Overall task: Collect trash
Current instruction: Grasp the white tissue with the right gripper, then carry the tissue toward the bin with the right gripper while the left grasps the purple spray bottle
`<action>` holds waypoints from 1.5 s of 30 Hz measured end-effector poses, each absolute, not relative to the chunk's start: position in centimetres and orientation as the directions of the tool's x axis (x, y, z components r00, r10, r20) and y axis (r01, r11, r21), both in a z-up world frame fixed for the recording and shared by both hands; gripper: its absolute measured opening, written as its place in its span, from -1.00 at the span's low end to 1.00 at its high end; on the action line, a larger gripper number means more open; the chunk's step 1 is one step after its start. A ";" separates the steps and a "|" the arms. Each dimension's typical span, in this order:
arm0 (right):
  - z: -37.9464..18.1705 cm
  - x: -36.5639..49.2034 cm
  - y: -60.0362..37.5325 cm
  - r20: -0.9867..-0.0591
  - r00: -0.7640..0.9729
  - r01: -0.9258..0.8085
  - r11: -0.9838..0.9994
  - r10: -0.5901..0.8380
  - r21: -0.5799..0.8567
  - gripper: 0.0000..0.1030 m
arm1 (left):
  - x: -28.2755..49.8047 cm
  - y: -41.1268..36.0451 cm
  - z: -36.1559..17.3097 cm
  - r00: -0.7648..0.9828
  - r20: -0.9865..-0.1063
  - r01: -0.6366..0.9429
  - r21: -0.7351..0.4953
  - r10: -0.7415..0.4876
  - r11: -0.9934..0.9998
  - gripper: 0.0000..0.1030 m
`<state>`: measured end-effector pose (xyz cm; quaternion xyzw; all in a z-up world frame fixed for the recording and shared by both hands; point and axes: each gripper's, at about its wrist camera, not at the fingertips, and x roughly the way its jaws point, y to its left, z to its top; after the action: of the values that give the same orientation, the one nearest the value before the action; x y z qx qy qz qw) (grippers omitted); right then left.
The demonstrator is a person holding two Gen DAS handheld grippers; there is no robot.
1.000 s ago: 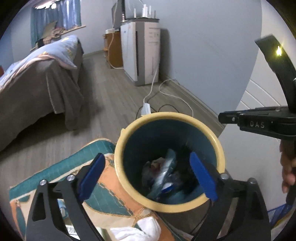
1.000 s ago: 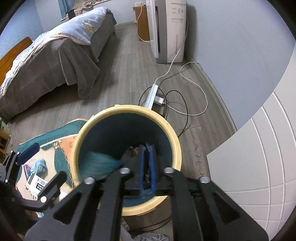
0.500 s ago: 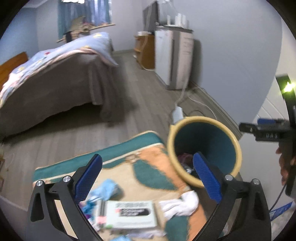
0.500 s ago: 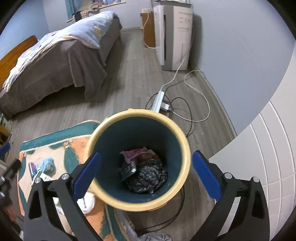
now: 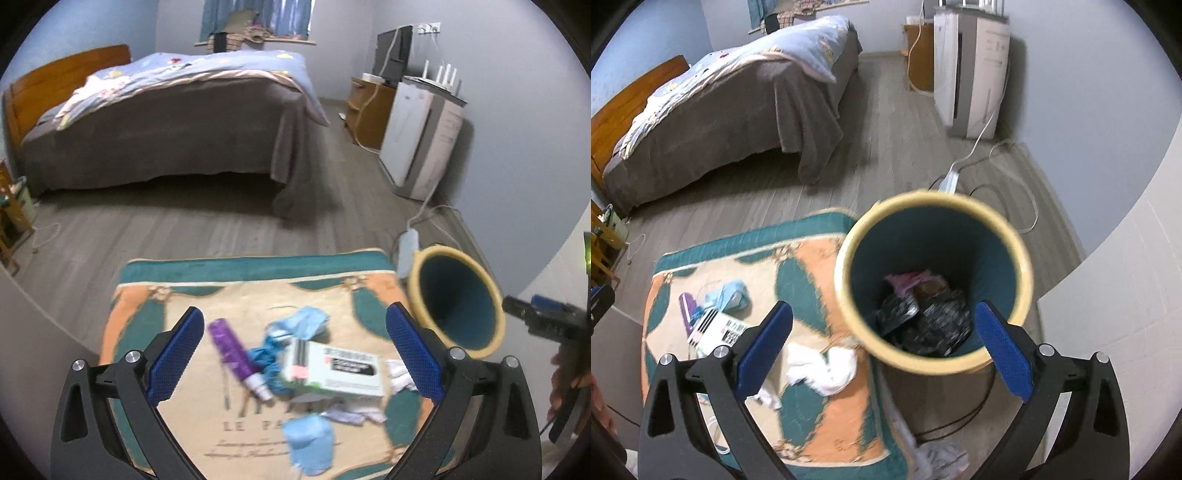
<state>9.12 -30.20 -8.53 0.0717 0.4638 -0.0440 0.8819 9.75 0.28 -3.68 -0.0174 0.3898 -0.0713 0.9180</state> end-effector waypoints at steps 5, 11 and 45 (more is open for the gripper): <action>-11.3 8.5 -28.7 -0.855 0.518 0.155 0.985 -0.010 0.082 0.89 | 9.5 2.7 -4.9 0.677 -0.726 0.078 -0.091 -0.120 0.993 0.90; -14.1 8.7 -27.3 -0.885 0.463 0.127 0.992 -0.054 0.006 0.88 | 10.1 4.4 -6.7 0.662 -0.747 0.034 -0.051 -0.061 0.998 0.90; -19.0 12.3 -22.6 -0.918 0.375 -0.076 0.992 0.124 0.103 -0.74 | 16.0 5.9 -17.0 0.495 -0.862 -0.064 0.095 0.115 0.993 0.90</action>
<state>12.32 -22.61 -18.97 0.0216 0.5555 0.0604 0.8290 15.98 5.90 -16.96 0.0251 0.5000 0.0518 0.8641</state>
